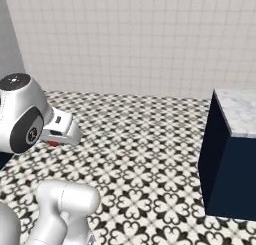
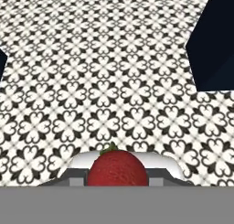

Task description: Take the strawberry from the fridge and place it on top of the pancake, located on the dining counter.

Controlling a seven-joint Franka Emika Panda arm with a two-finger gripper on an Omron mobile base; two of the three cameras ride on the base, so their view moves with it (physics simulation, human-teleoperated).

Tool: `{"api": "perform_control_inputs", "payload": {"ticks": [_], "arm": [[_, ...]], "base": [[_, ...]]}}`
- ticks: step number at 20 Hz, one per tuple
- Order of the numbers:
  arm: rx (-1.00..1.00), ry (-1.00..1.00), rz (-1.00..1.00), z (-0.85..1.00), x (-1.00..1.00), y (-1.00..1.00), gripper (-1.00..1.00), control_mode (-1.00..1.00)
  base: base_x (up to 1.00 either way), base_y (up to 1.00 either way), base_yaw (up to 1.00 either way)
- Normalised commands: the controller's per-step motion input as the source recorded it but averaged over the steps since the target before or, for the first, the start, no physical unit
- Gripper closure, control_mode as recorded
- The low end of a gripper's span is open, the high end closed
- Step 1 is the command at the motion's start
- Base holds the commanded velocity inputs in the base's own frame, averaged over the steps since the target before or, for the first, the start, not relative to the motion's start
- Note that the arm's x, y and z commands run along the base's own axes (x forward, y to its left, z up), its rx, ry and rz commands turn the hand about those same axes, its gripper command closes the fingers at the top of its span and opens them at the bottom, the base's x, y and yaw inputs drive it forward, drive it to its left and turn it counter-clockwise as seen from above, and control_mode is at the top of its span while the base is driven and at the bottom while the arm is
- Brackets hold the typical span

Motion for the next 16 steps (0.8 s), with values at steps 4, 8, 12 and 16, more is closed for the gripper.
{"api": "perform_control_inputs", "payload": {"ticks": [4, 8, 12, 16], "arm": [[0.00, 0.00, 0.00, 0.00, 0.00, 0.00, 1.00, 1.00], [0.00, 0.00, 0.00, 0.00, 0.00, 0.00, 1.00, 1.00], [0.00, 0.00, 0.00, 0.00, 0.00, 0.00, 1.00, 1.00], [0.00, 0.00, 0.00, 0.00, 0.00, 0.00, 1.00, 1.00]], "base": [[1.00, 0.53, -0.35], [1.00, 0.59, -0.40], [1.00, 0.62, -0.43], [1.00, 0.68, -0.46]]}}
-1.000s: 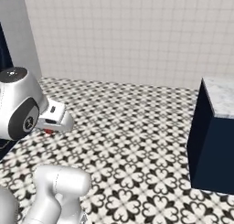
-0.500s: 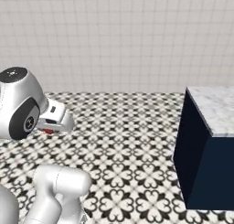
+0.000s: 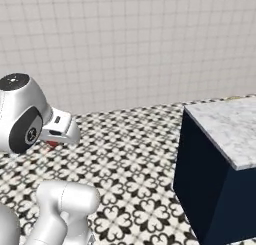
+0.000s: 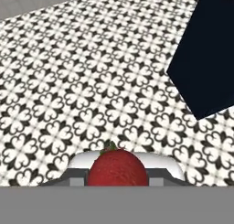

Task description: Take the strawberry from the fridge and place it on top of the pancake, located on the dining counter.

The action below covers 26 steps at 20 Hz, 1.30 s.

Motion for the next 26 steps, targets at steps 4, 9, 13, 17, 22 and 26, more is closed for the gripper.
{"api": "perform_control_inputs", "payload": {"ticks": [4, 9, 13, 17, 22, 26], "arm": [[0.00, 0.00, 0.00, 0.00, 0.00, 0.00, 1.00, 1.00], [0.00, 0.00, 0.00, 0.00, 0.00, 0.00, 1.00, 1.00], [0.00, 0.00, 0.00, 0.00, 0.00, 0.00, 1.00, 1.00], [0.00, 0.00, 0.00, 0.00, 0.00, 0.00, 1.00, 1.00], [0.00, 0.00, 0.00, 0.00, 0.00, 0.00, 1.00, 1.00], [0.00, 0.00, 0.00, 0.00, 0.00, 0.00, 1.00, 1.00]], "base": [[1.00, 0.70, -0.50], [1.00, 0.70, -0.51], [1.00, 0.74, -0.53], [0.99, 0.86, -0.57], [0.79, 0.81, -0.63], [0.91, 0.89, -0.59]]}}
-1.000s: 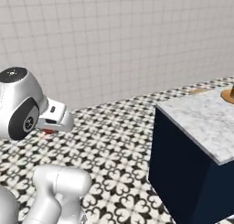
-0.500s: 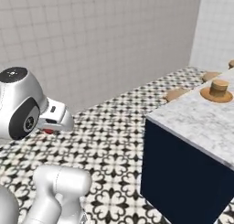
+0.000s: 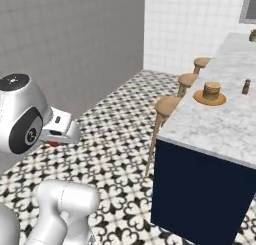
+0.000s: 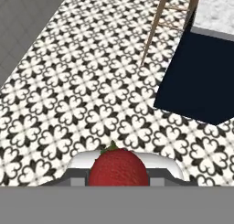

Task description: Take the strawberry from the fridge and place it on top of the pancake, located on the dining counter.

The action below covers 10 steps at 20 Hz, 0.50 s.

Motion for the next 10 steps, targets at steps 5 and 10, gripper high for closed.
{"api": "perform_control_inputs", "payload": {"ticks": [5, 10], "arm": [[0.00, 0.00, 0.00, 0.00, 0.00, 0.00, 1.00, 1.00], [0.00, 0.00, 0.00, 0.00, 0.00, 0.00, 1.00, 1.00]], "base": [[0.86, 0.77, -0.64], [0.75, 0.82, -0.63]]}}
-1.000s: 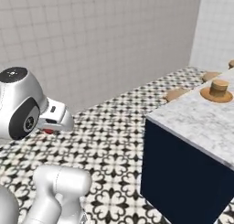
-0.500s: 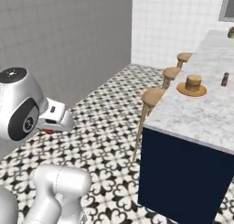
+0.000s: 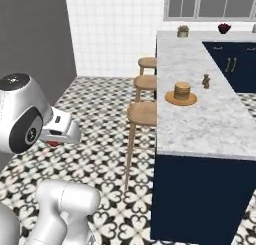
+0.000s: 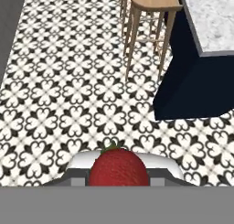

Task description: Take the strawberry from the fridge and place it on top of the pancake, located on the dining counter.

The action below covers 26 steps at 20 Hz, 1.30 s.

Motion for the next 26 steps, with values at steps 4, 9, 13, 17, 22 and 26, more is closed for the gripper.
{"api": "perform_control_inputs", "payload": {"ticks": [4, 9, 13, 17, 22, 26], "arm": [[0.00, 0.00, 0.00, 0.00, 0.00, 0.00, 1.00, 1.00], [0.00, 0.00, 0.00, 0.00, 0.00, 0.00, 1.00, 1.00], [0.00, 0.00, 0.00, 0.00, 0.00, 0.00, 1.00, 1.00], [0.00, 0.00, 0.00, 0.00, 0.00, 0.00, 1.00, 1.00], [0.00, 0.00, 0.00, 0.00, 0.00, 0.00, 1.00, 1.00], [0.00, 0.00, 0.00, 0.00, 0.00, 0.00, 1.00, 1.00]], "base": [[0.56, 0.94, -0.57], [0.24, 1.00, -0.54], [0.33, 1.00, -0.54], [0.41, 0.86, -0.62], [0.50, 0.75, -0.66], [0.54, 0.67, -0.68]]}}
